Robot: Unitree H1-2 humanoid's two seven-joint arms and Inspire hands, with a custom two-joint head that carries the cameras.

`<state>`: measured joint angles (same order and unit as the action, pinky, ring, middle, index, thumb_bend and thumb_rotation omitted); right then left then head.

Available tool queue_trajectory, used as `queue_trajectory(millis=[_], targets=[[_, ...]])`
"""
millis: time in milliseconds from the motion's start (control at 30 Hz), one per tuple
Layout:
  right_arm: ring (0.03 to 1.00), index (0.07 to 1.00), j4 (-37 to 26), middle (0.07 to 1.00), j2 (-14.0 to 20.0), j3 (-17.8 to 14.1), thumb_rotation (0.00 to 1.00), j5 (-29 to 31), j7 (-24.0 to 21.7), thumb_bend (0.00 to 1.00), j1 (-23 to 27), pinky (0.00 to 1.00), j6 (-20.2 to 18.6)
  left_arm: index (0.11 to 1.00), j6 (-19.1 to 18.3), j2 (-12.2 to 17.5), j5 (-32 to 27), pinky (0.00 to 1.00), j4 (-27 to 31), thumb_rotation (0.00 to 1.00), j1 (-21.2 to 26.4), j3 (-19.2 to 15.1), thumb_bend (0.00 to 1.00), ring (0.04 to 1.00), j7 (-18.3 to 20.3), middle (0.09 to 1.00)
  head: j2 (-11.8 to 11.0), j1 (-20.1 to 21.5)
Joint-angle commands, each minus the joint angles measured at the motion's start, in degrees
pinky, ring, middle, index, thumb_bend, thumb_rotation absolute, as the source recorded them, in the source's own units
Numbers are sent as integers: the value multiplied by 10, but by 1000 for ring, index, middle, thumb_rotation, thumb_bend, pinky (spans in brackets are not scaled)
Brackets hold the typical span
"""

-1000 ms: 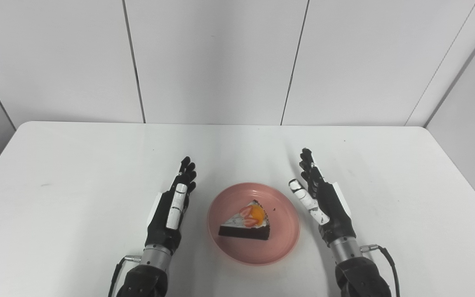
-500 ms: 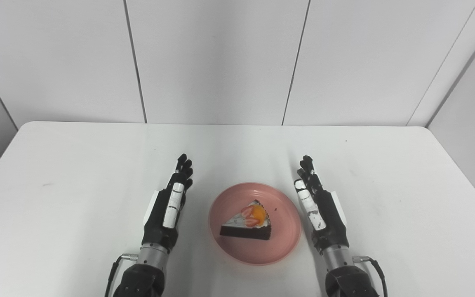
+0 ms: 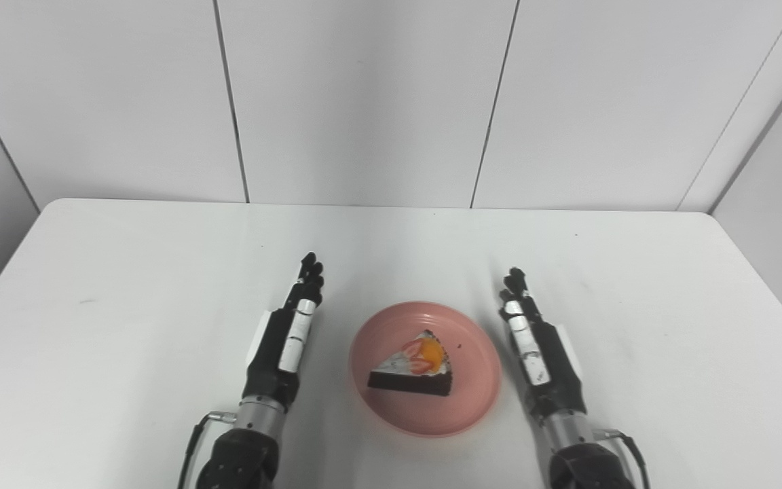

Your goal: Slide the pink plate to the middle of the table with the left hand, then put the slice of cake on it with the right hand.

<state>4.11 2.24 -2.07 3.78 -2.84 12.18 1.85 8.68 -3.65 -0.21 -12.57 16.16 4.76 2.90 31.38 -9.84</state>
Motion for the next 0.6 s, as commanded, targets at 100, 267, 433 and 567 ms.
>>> queue_trajectory(millis=[100, 267, 433, 567], targets=[[1000, 1000, -7, 1000, 10, -9, 869, 12, -4, 648, 15, 1000, 16, 1000, 32, -12, -5, 1000, -46, 1000, -8, -1, 660, 1000, -2, 1000, -3, -13], [995, 1000, -10, 1000, 9, -18, 861, 17, 5, 651, 15, 1000, 9, 1000, 37, -21, -4, 1000, -55, 1000, -4, -3, 621, 1000, -5, 1000, -3, -17], [1000, 1000, -1, 1000, 14, -22, 851, 25, -1, 639, 16, 1000, 22, 1000, 17, -25, -5, 1000, -54, 1000, -2, -2, 613, 1000, -5, 1000, -4, -21], [1000, 1000, -5, 1000, 15, -21, 845, 30, -5, 635, 15, 1000, 17, 1000, 19, -26, -1, 1000, -55, 1000, -2, 0, 591, 1000, -8, 1000, -2, -20]])
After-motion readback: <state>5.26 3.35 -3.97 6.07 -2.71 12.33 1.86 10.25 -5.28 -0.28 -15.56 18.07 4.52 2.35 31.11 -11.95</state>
